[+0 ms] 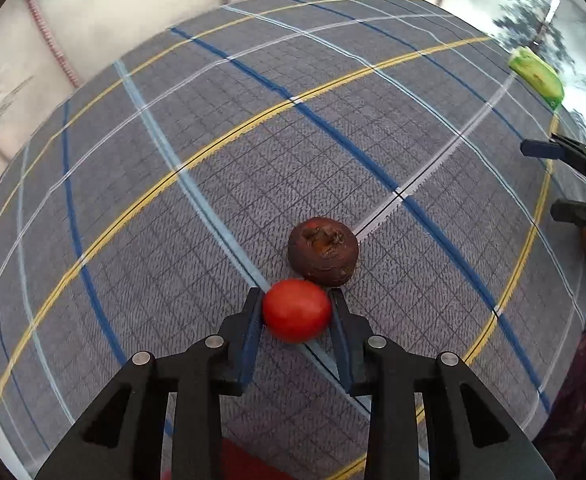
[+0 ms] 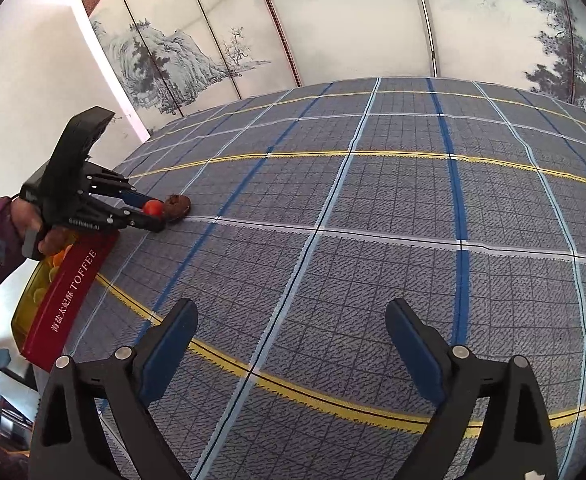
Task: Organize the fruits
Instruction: 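Move the left gripper to the red fruit and close on it, then carry the red fruit toward the tin while the right gripper grasps the dark persimmon, then lower the red fruit into the tin and open the left gripper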
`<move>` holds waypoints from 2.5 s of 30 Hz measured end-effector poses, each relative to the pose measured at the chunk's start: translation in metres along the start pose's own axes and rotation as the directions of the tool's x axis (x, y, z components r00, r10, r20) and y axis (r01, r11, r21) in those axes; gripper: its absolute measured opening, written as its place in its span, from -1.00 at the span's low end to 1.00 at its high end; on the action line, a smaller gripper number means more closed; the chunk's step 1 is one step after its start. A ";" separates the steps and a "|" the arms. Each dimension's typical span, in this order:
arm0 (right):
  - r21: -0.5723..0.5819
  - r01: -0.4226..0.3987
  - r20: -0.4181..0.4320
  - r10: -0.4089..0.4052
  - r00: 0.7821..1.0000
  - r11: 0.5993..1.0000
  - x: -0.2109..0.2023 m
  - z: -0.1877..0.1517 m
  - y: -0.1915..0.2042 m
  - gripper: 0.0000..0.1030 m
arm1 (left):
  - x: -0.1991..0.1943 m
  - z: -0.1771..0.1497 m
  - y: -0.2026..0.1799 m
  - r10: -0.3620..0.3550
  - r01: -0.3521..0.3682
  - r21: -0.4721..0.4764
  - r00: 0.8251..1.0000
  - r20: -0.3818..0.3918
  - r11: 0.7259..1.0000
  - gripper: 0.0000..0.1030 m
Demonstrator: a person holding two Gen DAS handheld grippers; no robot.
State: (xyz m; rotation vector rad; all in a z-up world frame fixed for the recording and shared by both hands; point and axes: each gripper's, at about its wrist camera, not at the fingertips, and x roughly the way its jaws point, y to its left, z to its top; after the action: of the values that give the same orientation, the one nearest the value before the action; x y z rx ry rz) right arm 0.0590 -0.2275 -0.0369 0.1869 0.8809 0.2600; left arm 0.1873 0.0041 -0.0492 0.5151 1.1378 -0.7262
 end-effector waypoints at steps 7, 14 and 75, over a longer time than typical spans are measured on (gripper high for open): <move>-0.026 0.013 -0.018 -0.013 1.000 1.000 0.003 0.001 0.006 0.84 | -0.061 -0.044 -0.030 0.077 -0.037 -0.298 0.989 0.124 0.954 -0.35; -0.241 -0.128 -0.037 0.123 0.992 0.962 0.024 0.033 0.071 0.83 | -0.103 -0.105 -0.047 0.081 0.035 -0.506 0.975 0.206 0.862 -0.35; -0.141 0.008 -0.052 -0.016 0.999 0.990 0.027 -0.002 0.065 -0.32 | -0.139 -0.266 -0.056 0.457 -0.257 -0.719 0.884 0.095 0.646 -0.34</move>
State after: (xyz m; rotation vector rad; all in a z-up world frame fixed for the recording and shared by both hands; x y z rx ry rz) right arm 0.0639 -0.1574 -0.0404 0.0434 0.9127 0.3161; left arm -0.0531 0.1883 -0.0119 -0.0164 0.9154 0.0252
